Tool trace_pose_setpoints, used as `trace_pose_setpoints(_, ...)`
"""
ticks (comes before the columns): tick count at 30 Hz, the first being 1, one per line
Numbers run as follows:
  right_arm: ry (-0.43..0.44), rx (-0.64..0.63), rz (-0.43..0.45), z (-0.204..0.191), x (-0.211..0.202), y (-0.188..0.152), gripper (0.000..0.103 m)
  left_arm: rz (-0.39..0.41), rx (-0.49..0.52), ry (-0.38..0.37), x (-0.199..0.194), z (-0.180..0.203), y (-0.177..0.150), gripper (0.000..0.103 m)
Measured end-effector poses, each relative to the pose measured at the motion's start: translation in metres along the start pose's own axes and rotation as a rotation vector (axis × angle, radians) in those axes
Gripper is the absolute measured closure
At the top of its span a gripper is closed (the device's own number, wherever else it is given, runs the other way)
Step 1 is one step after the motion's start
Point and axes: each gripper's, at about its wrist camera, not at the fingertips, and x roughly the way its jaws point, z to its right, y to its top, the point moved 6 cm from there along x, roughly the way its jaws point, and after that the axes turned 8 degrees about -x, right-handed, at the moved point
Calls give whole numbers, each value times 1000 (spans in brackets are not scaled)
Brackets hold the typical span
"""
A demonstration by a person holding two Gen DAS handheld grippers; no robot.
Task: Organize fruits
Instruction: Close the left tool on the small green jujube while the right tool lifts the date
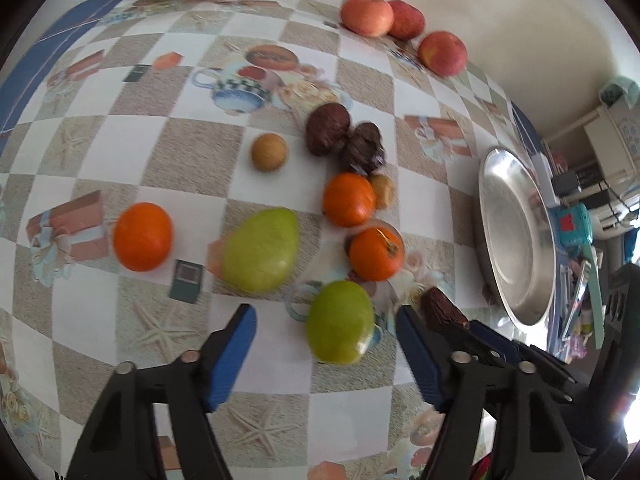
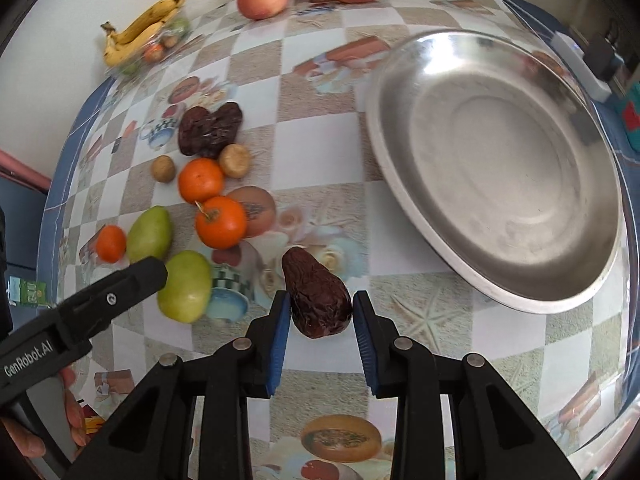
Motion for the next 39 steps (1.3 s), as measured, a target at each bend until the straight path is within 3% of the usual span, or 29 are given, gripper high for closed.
trace_pose_setpoints(3,-1,-11,1,0,-1,-1,70,-22,35,18,7,8,-6,51)
trace_pose_setpoints(11,-3,-6,0,5,-3,-4,70,-36,47,64,19,12,-10,60)
trace_pose_setpoints(22,22,0,44,6,-14,-4,73,11,-4,31,6,7,-8,60)
trace_pose_setpoints(35,5,-6,-9,4,4,-3,70,-19,-58,24,8,-2,-9,60)
trace_pose_setpoints(39,-49,-24,-26,5,9,-2,70,-26,-63,23,9,-3,-10,60)
